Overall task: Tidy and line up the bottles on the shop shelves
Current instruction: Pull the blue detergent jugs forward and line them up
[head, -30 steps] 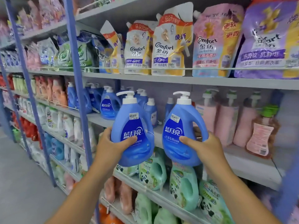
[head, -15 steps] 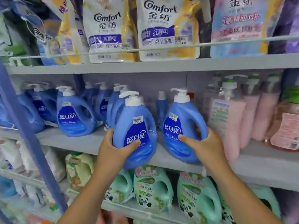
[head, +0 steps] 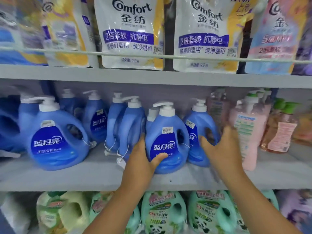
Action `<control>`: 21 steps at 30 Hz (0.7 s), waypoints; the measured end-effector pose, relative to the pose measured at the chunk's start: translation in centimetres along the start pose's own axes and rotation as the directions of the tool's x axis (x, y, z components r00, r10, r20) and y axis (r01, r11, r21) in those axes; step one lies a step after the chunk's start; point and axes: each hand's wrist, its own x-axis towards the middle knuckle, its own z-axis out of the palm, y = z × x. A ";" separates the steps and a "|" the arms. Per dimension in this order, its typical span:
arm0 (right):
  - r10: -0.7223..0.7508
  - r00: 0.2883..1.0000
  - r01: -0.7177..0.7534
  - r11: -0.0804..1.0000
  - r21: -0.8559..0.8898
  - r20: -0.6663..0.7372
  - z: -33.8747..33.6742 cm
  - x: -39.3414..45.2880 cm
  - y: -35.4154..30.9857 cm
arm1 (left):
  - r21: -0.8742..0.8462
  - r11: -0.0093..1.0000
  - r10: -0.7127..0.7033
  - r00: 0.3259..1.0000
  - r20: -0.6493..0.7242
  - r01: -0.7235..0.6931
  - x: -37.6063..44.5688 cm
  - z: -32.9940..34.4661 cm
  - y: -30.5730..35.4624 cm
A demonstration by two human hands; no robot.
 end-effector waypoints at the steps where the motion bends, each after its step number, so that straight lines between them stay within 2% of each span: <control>1: -0.123 0.989 0.123 0.992 -0.009 -0.083 0.1 -0.5 -1.3 | 0.009 1.000 -0.008 1.000 0.014 0.008 0.0 0.1 0.1; 2: -0.225 0.968 0.228 0.973 0.014 -0.113 0.3 -1.0 -2.6 | 0.047 0.999 -0.015 0.999 0.031 0.014 -0.1 -0.1 0.1; 4: -0.320 0.945 0.326 0.940 0.103 -0.073 1.4 -1.6 -5.6 | 0.169 0.986 0.003 1.000 0.016 -0.006 -0.6 -1.3 -0.1; 7: -0.302 0.950 0.280 0.936 0.215 0.074 4.6 -1.8 -8.1 | 0.283 0.955 0.137 0.975 -0.174 -0.083 -1.3 -5.9 -0.6; 9: -0.274 0.953 0.259 0.958 0.125 0.130 6.9 -1.7 -8.4 | 0.360 0.925 0.239 0.920 -0.310 -0.119 -1.3 -9.9 -0.8; 11: -0.233 0.969 0.234 0.972 0.007 0.080 8.3 -2.0 -8.0 | 0.479 0.876 0.293 0.844 -0.448 -0.050 -1.1 -14.3 -1.4; 12: -0.223 0.974 0.223 0.975 0.004 0.043 8.7 -2.1 -7.8 | 0.527 0.849 0.301 0.801 -0.518 0.022 -0.8 -16.5 -1.9; 14: -0.225 0.974 0.225 0.974 -0.001 -0.016 9.5 -2.2 -7.5 | 0.527 0.828 0.219 0.755 -0.618 0.190 0.0 -20.6 -3.3; 16: -0.221 0.973 0.218 0.975 -0.052 -0.065 10.2 -2.3 -8.0 | 0.407 0.877 0.041 0.802 -0.596 0.257 0.7 -23.7 -4.7; 18: -0.213 0.968 0.205 0.976 -0.079 -0.129 10.9 -2.7 -9.2 | 0.273 0.925 -0.110 0.873 -0.476 0.266 1.7 -25.2 -6.0; 21: -0.303 0.900 0.329 0.944 0.034 -0.315 12.7 -5.2 -12.6 | 0.242 0.949 -0.097 0.916 -0.389 0.203 2.4 -25.6 -8.1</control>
